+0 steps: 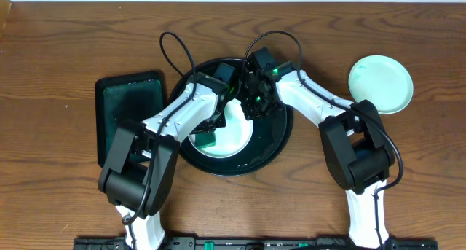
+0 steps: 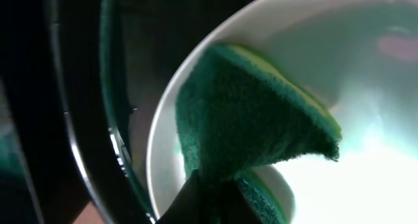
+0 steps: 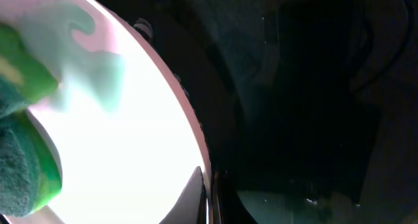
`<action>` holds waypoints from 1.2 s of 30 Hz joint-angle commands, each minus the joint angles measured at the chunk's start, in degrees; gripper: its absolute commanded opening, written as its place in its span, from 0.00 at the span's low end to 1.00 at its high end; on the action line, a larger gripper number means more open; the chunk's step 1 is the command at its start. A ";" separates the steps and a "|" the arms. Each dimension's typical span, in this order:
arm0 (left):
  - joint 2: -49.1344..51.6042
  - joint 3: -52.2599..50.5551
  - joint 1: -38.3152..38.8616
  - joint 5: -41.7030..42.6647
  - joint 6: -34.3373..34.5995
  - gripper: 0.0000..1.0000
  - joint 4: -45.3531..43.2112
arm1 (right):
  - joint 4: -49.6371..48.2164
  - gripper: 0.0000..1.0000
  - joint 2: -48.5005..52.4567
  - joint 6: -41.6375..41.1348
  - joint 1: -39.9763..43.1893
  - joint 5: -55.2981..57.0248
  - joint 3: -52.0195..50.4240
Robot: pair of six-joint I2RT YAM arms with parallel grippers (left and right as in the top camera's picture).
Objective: Clean dirty plates on tray and stack at the side
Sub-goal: 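Scrub the pink-white plate with the sponge in the left gripper, then return the sponge to the black basin with the left gripper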
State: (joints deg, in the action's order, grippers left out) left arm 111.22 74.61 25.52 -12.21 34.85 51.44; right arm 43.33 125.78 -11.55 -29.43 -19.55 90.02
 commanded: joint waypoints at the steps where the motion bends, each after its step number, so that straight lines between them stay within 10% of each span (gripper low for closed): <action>1: -2.47 1.20 -1.73 -9.53 1.66 0.07 2.45 | 0.09 0.01 4.11 -0.63 0.15 5.53 -1.75; 13: -18.01 4.87 -6.54 -9.27 0.81 0.07 5.22 | 0.09 0.01 3.65 0.94 0.13 5.53 -1.70; 36: -16.85 2.34 -31.01 4.31 -2.23 0.07 8.57 | -2.51 0.01 -7.87 8.20 -1.73 15.65 -1.66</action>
State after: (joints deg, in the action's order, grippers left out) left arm 94.06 77.54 -5.26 -8.67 33.93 59.79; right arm 41.25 118.96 -5.26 -30.37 -8.60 88.40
